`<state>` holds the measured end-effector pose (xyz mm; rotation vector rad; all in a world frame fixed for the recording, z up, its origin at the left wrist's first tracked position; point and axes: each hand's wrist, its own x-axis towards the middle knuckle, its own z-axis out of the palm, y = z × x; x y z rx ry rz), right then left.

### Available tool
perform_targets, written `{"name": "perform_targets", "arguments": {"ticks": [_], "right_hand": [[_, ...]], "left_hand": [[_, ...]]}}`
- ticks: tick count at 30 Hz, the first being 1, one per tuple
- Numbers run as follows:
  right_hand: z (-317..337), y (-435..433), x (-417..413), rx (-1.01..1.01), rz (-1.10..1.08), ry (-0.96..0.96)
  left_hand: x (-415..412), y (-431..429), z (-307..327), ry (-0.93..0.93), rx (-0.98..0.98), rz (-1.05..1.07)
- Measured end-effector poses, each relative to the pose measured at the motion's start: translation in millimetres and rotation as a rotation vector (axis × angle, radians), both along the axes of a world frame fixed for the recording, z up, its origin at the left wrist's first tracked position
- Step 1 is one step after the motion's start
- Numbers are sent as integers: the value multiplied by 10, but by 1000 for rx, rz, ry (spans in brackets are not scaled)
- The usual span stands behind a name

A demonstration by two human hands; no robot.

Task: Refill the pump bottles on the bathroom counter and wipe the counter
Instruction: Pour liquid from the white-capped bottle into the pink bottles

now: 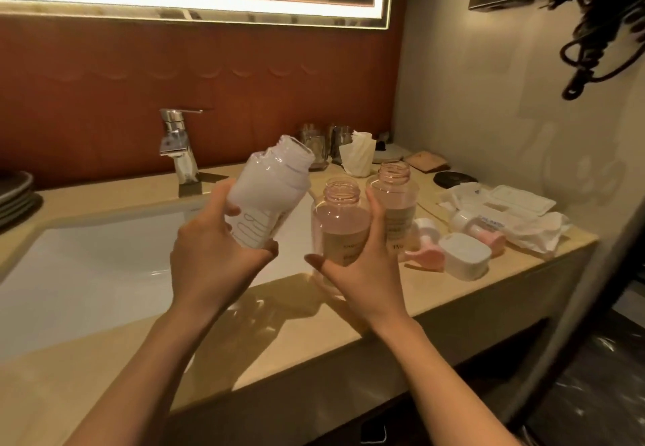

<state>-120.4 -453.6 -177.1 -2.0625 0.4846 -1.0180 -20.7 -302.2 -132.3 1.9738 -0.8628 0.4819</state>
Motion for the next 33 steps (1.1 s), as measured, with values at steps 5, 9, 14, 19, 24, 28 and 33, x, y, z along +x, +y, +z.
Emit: {"name": "perform_targets", "arguments": {"ticks": [5,9,14,19,24,28,33], "right_hand": [[-106,-72,-18,24,8,44],[-162,-78,-43,67,25,80],[-106,-95,-89,96,83,58],[-79,-109,-76,166,122,70],[-94,-126,-53,193,139,69],[-87,-135,-67,213,162,58],[-88,-137,-68,210,166,45]], "left_hand": [[98,19,56,-102,88,3],[148,4,84,-156,134,-24],[188,-18,89,-184,152,-36],[200,-29,92,-217,172,-32],[237,-38,100,-245,192,-24],[257,-37,122,-271,222,-15],[261,-25,151,-285,239,-12]]}}
